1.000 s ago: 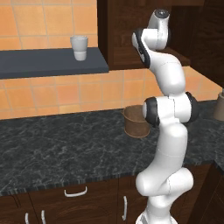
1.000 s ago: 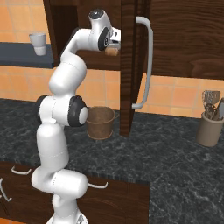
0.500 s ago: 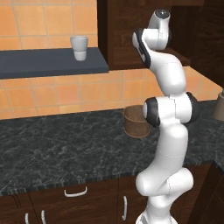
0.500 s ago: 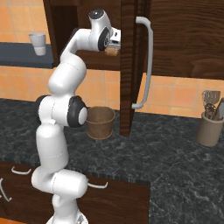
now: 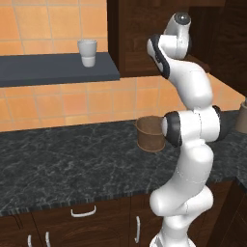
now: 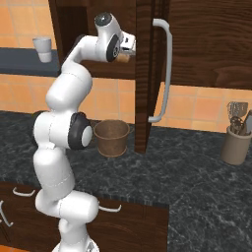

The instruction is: Open the cabinet, pick up the bread from the cabinet and place it in the basket. Then move the basket to the dining counter.

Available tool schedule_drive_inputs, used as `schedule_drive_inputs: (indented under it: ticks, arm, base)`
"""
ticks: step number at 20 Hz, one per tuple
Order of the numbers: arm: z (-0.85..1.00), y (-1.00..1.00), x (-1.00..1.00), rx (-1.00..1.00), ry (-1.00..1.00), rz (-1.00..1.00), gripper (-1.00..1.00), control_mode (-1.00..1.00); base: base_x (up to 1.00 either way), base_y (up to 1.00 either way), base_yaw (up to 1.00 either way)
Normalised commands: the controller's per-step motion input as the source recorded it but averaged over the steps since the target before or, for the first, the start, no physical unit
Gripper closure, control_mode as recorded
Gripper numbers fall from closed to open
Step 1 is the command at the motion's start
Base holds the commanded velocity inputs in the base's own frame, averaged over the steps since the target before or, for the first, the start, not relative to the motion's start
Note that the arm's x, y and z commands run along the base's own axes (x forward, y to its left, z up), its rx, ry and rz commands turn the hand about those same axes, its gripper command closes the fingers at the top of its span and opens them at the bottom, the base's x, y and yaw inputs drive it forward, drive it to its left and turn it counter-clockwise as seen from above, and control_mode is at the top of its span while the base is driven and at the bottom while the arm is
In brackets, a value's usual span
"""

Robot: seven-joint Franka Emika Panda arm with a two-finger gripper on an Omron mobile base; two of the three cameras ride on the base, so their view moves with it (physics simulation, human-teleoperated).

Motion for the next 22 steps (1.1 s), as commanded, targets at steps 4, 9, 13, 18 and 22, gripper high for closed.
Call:
schedule_drive_inputs:
  ticks: [4, 9, 13, 18, 22]
  arm:
    - [-0.70, 0.16, 0.11, 0.03, -0.03, 0.00, 1.00, -1.00]
    - [-0.12, 0.00, 0.01, 0.00, 0.00, 0.00, 1.00, -1.00]
    - [0.00, 0.00, -0.31, 0.00, -0.01, 0.00, 1.00, -1.00]
    - [0.00, 0.14, -0.77, 0.00, -0.05, -0.07, 1.00, -1.00]
    - [0.00, 0.34, -1.00, 0.00, -0.04, -0.12, 1.00, -1.00]
  base:
    - [0.00, 0.00, 0.00]
    - [0.00, 0.00, 0.00]
    - [0.00, 0.00, 0.00]
    - [0.00, 0.00, 0.00]
    - [0.00, 0.00, 0.00]
